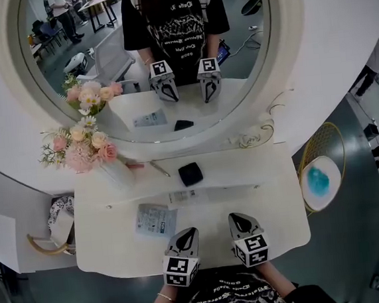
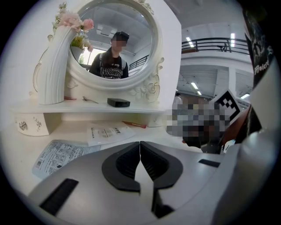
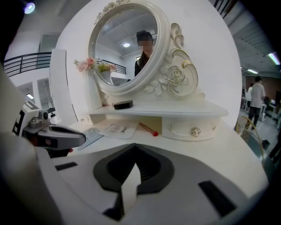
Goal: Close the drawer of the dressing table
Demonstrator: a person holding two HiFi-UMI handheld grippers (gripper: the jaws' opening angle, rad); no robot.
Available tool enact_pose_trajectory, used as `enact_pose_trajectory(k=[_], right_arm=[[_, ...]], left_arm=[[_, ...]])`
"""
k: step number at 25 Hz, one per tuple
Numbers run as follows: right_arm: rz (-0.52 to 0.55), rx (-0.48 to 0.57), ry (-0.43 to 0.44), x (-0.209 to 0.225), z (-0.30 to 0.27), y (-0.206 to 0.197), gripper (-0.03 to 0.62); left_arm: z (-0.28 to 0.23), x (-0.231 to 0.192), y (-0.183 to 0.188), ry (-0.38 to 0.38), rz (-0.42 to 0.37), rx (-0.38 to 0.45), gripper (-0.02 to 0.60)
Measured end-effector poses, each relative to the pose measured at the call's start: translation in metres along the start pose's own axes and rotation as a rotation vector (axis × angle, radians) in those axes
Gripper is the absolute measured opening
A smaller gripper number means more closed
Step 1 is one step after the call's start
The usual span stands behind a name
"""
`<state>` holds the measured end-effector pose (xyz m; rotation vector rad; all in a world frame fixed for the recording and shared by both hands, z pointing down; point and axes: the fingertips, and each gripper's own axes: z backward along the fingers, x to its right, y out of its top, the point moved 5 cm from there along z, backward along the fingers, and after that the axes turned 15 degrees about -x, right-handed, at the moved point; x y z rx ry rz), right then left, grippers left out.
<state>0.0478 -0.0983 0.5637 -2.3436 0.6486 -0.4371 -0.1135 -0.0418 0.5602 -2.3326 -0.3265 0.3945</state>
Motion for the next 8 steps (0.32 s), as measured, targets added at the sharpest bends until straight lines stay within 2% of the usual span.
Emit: enact_pose_trajectory(k=[8], right_arm=[[0.017,-0.002,0.02,-0.013,0.001,-0.004,0.009]], left_arm=[[0.007,0.005,-0.006,0.009,-0.007,-0.001,0.017]])
